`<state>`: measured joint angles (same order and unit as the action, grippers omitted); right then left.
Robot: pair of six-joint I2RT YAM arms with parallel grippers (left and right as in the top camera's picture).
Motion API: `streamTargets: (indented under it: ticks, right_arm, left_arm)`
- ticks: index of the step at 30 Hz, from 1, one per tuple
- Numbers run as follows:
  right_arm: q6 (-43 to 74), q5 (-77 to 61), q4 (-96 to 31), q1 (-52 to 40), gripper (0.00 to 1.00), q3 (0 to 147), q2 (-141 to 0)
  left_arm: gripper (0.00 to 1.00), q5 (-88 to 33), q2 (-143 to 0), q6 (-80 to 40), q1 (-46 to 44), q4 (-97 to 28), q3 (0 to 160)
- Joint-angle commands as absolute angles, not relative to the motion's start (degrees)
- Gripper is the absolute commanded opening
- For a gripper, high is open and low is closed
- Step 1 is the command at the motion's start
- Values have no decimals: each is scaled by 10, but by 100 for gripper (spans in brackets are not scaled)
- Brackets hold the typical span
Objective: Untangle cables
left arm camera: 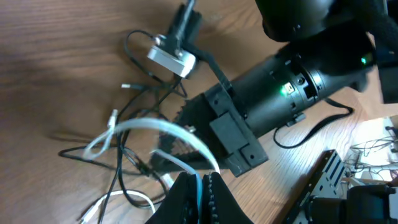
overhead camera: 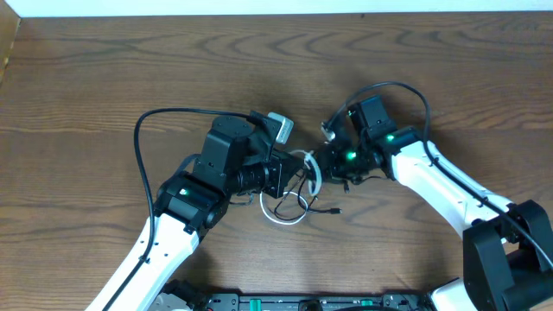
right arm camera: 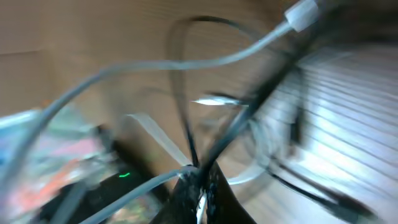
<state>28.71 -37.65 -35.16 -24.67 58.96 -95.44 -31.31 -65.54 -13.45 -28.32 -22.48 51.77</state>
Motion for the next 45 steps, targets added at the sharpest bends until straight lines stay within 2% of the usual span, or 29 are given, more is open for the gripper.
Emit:
streamTargets:
  ticks: [1, 12, 18, 20, 23, 29, 34, 37, 39, 45]
  right_arm:
    - [286, -181, -393, -248, 1, 593, -950]
    - [287, 128, -521, -231, 1, 593, -950]
    - [287, 172, -547, -184, 1, 593, -950]
    - [287, 140, -541, -169, 1, 593, -950]
    - [130, -98, -476, -158, 1, 593, -950]
    - [11, -381, -409, -173, 1, 593, -950]
    - [10, -367, -410, -181, 2, 593, -950]
    - [10, -358, -415, -180, 19, 593, -950]
    - [10, -357, -416, -181, 24, 593, -950]
    - [10, -357, -439, -181, 23, 593, -950]
  left_arm:
    - [8, -290, -652, -127, -285, -239, 527]
    - [8, -134, -648, -127, -275, -312, 527]
    - [8, -122, -625, -127, -225, -324, 527]
    - [8, -138, -623, -128, -219, -328, 527]
    - [8, -176, -629, -128, -219, -332, 527]
    - [8, -191, -660, -143, -219, -337, 527]
    - [8, -220, -684, -142, -219, -338, 527]
    - [8, -250, -700, -142, -219, -338, 527]
    - [8, -269, -711, -142, -219, -338, 527]
    - [8, -292, -745, -142, -223, -338, 527]
